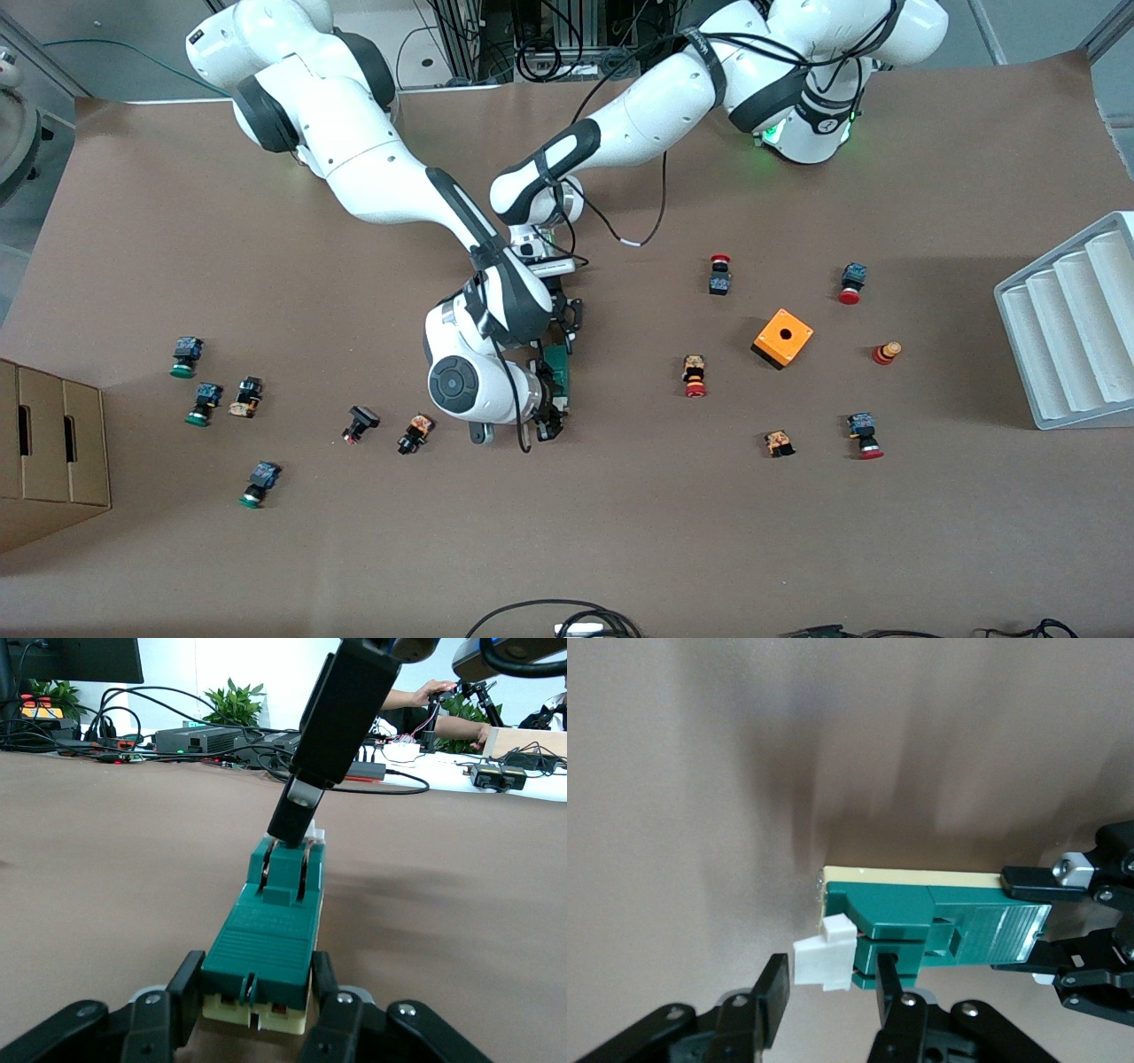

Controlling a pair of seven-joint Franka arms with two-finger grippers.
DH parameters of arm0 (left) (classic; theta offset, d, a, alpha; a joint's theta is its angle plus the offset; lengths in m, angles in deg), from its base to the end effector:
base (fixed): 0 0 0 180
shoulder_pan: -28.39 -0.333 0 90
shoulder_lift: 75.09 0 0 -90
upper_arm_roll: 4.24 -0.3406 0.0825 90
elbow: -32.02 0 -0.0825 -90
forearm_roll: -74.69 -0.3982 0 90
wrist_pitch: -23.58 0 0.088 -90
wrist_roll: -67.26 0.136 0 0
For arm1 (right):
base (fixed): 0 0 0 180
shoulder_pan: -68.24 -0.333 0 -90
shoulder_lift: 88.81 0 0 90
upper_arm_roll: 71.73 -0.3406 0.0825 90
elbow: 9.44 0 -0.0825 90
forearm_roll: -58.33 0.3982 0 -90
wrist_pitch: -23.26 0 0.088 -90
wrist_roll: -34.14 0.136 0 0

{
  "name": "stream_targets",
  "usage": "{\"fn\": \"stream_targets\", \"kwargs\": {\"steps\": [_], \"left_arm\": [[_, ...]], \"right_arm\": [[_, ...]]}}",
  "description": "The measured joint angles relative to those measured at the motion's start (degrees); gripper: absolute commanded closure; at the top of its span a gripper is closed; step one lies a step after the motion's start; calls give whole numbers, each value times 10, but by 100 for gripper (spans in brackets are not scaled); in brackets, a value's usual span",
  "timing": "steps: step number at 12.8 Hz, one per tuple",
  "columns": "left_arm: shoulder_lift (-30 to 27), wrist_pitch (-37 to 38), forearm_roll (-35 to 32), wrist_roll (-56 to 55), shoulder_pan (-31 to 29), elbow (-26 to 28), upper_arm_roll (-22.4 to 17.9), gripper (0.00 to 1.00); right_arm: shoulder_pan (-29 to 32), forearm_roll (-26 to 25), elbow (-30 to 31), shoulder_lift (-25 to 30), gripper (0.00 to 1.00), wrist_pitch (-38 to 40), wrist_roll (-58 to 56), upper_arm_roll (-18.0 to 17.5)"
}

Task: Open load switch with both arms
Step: 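Close the right gripper around the white lever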

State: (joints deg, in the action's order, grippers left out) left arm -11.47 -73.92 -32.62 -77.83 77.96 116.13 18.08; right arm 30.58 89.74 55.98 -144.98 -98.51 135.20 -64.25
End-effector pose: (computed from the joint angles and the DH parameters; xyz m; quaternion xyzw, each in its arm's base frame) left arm 0.3797 -0.6120 0.0468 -0.7897 -0.1025 -0.6038 0.0364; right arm 0.6605 0.4616 0.1888 -0.7307 0.6590 0.1600 0.0791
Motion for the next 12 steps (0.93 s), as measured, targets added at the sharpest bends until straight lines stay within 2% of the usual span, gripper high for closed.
{"fn": "stream_targets", "kwargs": {"steps": [3,10,12], "left_arm": [[0,0,0,0,0,0,0,41],[0,0,0,0,0,0,0,41],[0,0,0,0,0,0,0,41]], "right_arm": [[0,0,-1,0,58,0,7,0],[2,0,-2,-1,68,-2,11,-1],[5,0,-3,-1,68,-3,11,-4]]}}
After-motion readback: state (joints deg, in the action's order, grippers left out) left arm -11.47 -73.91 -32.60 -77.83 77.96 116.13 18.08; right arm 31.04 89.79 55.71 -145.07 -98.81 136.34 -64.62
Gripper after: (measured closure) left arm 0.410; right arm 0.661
